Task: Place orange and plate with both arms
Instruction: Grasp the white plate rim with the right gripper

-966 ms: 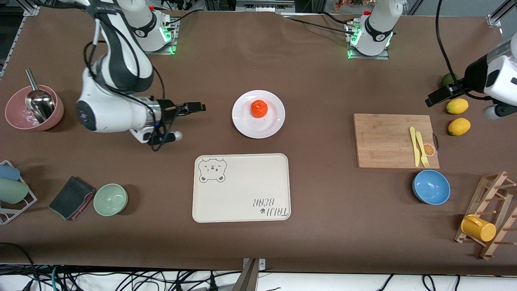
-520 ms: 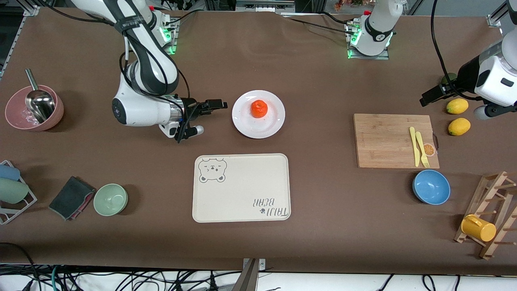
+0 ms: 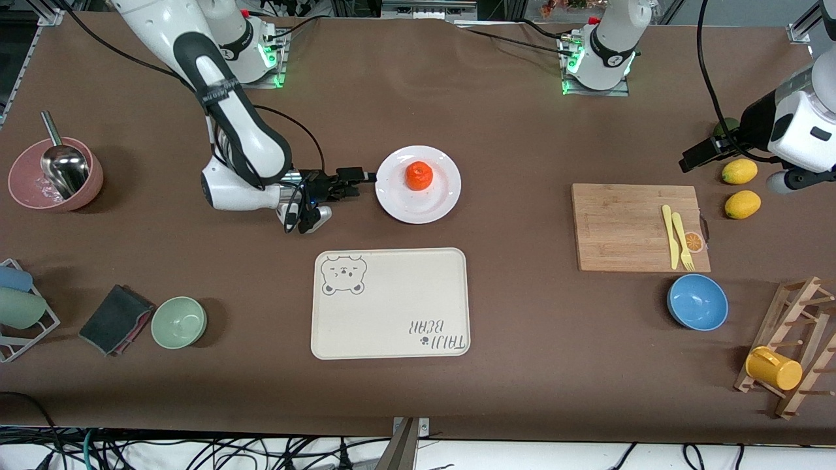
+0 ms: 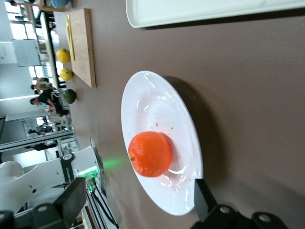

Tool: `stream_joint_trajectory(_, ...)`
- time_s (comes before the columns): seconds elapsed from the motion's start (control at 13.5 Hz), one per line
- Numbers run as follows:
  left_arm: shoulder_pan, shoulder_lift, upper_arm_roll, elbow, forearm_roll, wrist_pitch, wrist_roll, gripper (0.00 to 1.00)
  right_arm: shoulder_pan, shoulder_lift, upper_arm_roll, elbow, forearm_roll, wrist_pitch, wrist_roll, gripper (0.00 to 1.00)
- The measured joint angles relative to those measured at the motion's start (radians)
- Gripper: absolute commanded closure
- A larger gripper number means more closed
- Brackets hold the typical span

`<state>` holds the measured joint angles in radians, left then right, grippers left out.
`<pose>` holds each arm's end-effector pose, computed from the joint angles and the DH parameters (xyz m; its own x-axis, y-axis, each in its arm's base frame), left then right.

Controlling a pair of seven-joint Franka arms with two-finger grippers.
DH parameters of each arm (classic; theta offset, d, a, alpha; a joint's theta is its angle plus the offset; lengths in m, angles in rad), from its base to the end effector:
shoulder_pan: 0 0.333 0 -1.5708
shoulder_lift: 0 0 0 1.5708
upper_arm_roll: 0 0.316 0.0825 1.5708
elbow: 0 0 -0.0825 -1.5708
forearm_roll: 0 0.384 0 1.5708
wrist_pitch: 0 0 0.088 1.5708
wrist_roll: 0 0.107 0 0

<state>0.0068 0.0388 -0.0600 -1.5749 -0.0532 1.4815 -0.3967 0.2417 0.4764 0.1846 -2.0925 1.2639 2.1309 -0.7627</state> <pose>0.5539 -0.0350 0.5941 0.9324 0.3321 -0.1428 0.3355 -0.9420 0.0003 0.4900 0.2698 0.1883 0.9626 0.2513 -0.1011 0.0469 -0.5224 -0.8514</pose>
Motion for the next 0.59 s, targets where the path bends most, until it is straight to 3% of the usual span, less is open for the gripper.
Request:
stream_joint_trajectory(0.3, -0.001, 0.003, -0.001, 0.000, 0.000, 0.000, 0.001, 0.00, 0.023, 0.088, 0.001, -0.006, 0.189, 0.013, -0.215, 0.01)
stream_joint_trajectory(0.45, -0.001, 0.005, -0.002, 0.000, 0.000, 0.000, 0.002, 0.00, 0.054, 0.102, 0.002, -0.006, 0.224, 0.066, -0.238, 0.02)
stream_joint_trajectory(0.59, -0.001, 0.006, -0.003, 0.000, 0.000, 0.000, 0.002, 0.00, 0.085, 0.102, 0.003, -0.005, 0.245, 0.099, -0.239, 0.12)
